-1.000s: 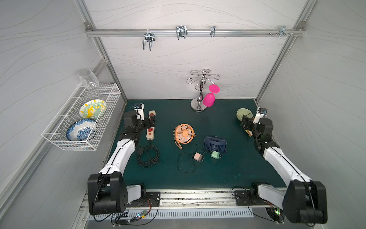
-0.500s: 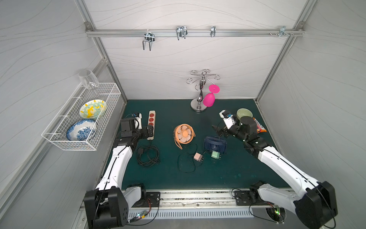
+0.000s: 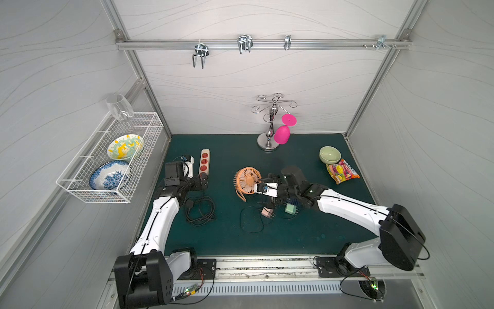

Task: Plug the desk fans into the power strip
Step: Move the fan to the center of the board.

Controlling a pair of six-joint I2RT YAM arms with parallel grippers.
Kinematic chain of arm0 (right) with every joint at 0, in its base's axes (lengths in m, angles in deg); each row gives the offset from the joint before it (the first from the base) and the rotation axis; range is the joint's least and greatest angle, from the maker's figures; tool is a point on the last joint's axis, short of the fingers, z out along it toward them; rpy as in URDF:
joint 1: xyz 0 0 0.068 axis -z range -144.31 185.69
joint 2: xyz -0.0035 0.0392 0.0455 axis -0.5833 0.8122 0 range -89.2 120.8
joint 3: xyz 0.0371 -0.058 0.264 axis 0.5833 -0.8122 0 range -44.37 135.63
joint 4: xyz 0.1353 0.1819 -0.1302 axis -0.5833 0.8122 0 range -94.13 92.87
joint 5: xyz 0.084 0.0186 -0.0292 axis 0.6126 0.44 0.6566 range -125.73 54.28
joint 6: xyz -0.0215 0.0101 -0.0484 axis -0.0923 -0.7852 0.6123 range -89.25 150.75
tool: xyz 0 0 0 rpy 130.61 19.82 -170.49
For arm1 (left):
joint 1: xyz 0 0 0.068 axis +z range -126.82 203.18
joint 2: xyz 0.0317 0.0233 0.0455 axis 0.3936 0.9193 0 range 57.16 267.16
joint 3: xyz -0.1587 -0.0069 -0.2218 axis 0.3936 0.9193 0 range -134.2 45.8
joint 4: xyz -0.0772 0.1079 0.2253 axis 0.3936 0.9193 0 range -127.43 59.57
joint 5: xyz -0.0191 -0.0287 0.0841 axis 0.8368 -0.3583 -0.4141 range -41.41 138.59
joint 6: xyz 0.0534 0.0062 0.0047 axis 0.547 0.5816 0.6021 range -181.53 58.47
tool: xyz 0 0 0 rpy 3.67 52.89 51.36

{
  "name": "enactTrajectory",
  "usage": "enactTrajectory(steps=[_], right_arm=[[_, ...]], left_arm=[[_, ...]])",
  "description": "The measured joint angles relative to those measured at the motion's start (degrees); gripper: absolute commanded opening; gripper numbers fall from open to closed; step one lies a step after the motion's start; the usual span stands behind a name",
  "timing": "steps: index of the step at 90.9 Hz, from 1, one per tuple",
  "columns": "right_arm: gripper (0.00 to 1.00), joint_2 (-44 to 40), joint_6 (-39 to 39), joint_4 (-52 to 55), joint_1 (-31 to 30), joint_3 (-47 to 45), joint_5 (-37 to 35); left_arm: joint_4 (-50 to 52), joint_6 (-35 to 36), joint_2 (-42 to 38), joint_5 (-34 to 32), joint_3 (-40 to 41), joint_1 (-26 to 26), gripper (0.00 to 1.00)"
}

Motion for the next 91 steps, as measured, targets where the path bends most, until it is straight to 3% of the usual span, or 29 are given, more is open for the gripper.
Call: enactTrajectory(steps=[22, 57, 91], right_arm=[[0.99, 11.5, 4.8, -4.0, -2.6, 6.1, -5.1], [0.99, 22.4, 10.6, -10.7, -3.0, 11.7, -15.5], [0.99, 34.4, 8.2, -15.8, -2.1, 23.1, -29.2]], left_arm=[[1.4, 1.6, -0.1, -1.1, -0.6, -4.3, 1.0], [1.4, 1.9, -0.6, -2.8, -0.6, -3.9, 1.0], [2.0, 1.7, 1.8, -3.8, -0.9, -3.9, 1.0]])
